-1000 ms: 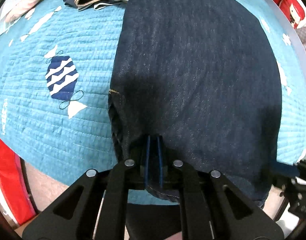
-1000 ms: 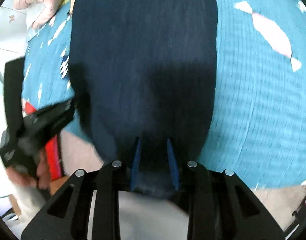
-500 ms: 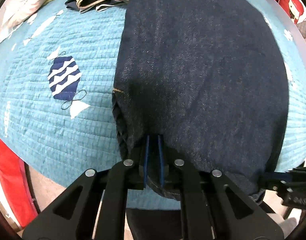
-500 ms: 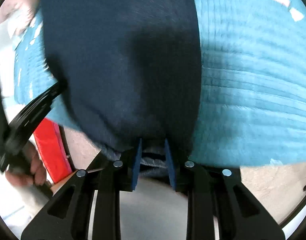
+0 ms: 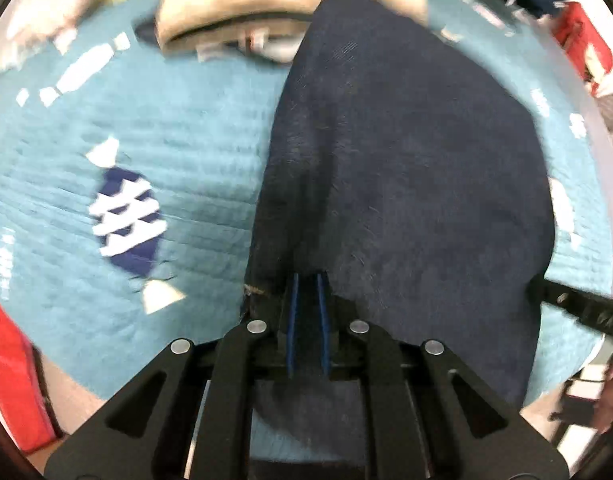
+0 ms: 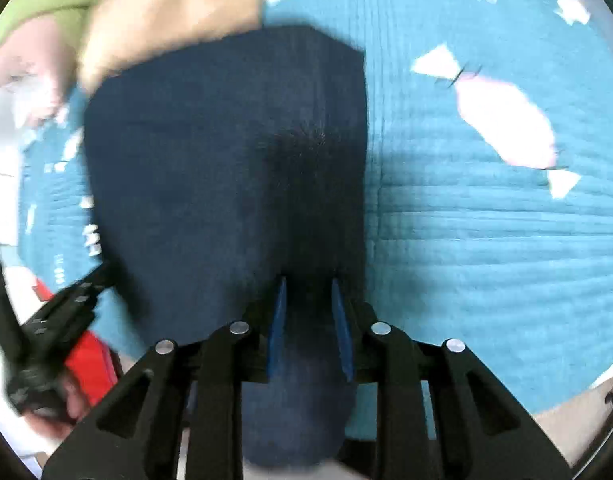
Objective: Fold large clothes
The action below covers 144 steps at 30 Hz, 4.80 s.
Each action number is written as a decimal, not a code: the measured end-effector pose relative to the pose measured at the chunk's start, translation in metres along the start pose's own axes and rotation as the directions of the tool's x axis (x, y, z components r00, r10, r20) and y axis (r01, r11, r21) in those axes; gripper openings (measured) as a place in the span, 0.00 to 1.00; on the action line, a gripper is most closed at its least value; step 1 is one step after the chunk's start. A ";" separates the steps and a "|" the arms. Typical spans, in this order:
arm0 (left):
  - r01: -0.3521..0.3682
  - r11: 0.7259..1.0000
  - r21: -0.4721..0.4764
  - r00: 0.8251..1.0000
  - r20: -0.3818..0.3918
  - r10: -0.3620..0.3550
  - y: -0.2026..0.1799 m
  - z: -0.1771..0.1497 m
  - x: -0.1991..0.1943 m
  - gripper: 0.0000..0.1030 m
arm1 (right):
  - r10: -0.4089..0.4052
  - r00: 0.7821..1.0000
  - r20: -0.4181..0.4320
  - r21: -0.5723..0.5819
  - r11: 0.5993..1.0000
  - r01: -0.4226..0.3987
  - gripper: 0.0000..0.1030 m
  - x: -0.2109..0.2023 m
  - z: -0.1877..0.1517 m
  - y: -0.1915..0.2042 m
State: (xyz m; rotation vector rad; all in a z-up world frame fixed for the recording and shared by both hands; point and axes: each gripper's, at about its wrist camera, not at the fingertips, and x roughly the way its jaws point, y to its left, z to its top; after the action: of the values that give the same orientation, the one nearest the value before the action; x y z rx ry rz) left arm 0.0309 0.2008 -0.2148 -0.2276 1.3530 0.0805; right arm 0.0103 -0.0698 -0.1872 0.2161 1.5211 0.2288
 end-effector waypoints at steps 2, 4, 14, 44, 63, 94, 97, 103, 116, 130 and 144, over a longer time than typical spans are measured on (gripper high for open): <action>0.017 1.000 -0.023 1.000 -0.012 -0.017 0.005 0.004 0.007 0.09 | -0.010 1.000 0.010 -0.028 1.000 0.010 0.23 -0.010 -0.003 0.008; 0.010 1.000 -0.020 1.000 -0.026 -0.010 0.004 0.007 -0.006 0.10 | 0.039 0.999 0.007 0.005 0.999 -0.039 0.22 -0.027 -0.003 0.007; 0.046 0.997 -0.062 0.996 -0.079 -0.051 0.005 0.072 0.034 0.09 | 0.065 0.997 -0.048 0.014 0.998 -0.064 0.18 -0.001 0.064 0.000; -0.125 0.984 0.124 0.992 0.010 0.125 -0.049 0.144 0.017 0.09 | 0.036 0.997 0.065 -0.078 0.996 -0.031 0.26 -0.065 0.120 -0.004; 0.034 0.998 0.051 0.999 0.006 -0.035 0.016 0.035 -0.027 0.65 | 0.278 0.951 0.133 -0.127 0.957 -0.261 0.88 -0.035 0.036 -0.037; 0.252 0.966 -0.057 0.967 -0.011 -0.253 0.030 0.028 0.024 0.87 | 0.543 0.825 0.155 -0.060 0.839 -0.541 0.94 0.019 0.039 -0.027; 0.249 0.968 -0.043 0.969 0.019 -0.248 0.028 0.025 0.024 0.89 | 0.533 0.827 0.176 -0.062 0.845 -0.531 0.94 0.017 0.036 -0.026; 0.245 0.968 -0.048 0.966 0.099 -0.239 0.029 0.018 0.026 0.95 | 0.449 0.864 0.227 -0.028 0.890 -0.455 0.93 0.014 0.030 -0.018; 0.276 0.960 -0.036 0.959 0.075 -0.273 0.015 0.020 0.025 0.95 | 0.449 0.884 0.132 -0.143 0.891 -0.431 0.94 0.014 0.032 -0.009; 0.470 0.881 0.048 0.871 -0.186 -0.455 -0.014 0.044 0.047 0.96 | 0.578 0.816 -0.002 -0.300 0.778 -0.552 0.94 0.030 0.002 0.011; 0.501 0.862 -0.072 0.864 -0.020 -0.504 -0.012 0.032 0.032 0.95 | 0.614 0.782 0.110 -0.077 0.789 -0.609 0.87 0.023 0.022 0.002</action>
State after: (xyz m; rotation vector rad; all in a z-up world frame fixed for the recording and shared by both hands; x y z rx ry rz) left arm 0.0711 0.1931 -0.2377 -0.6348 1.2913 -0.3235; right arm 0.0329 -0.0609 -0.2079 0.6897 1.2723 0.7499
